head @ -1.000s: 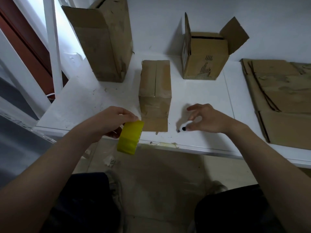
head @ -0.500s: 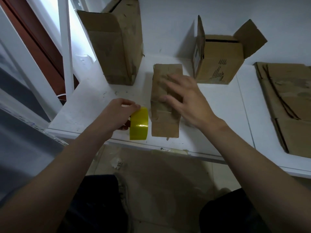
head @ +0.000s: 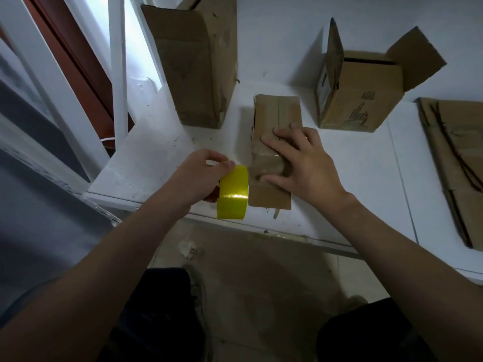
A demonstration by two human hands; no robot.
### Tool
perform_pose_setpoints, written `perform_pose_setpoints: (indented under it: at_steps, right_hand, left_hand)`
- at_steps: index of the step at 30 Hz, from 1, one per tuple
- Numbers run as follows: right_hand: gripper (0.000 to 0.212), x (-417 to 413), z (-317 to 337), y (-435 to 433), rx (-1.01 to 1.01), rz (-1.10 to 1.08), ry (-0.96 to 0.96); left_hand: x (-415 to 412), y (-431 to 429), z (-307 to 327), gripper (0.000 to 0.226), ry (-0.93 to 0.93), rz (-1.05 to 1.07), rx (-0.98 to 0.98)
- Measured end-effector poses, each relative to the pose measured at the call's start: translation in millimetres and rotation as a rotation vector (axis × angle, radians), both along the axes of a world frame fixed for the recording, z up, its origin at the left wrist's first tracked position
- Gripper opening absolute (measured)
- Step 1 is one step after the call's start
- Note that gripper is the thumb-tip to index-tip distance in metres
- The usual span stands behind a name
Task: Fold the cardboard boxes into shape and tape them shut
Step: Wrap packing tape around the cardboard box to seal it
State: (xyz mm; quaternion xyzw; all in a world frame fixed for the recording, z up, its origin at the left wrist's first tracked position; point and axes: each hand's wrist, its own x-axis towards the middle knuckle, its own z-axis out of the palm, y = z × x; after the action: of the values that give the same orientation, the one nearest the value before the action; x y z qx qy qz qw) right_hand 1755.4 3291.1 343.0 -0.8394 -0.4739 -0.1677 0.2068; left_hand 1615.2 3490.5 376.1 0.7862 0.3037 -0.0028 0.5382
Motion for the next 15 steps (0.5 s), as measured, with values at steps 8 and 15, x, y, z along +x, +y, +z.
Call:
perform_pose_setpoints:
  at_steps: [8,15]
  right_hand:
    - [0.085,-6,0,10,-0.103,-0.082,0.010]
    - [0.057,-22,40,-5,0.143,0.064,0.079]
  left_hand:
    - [-11,-11,7,0.023,-0.008,-0.031,0.030]
    - [-25,-30,27,0.005,-0.159,0.010,-0.048]
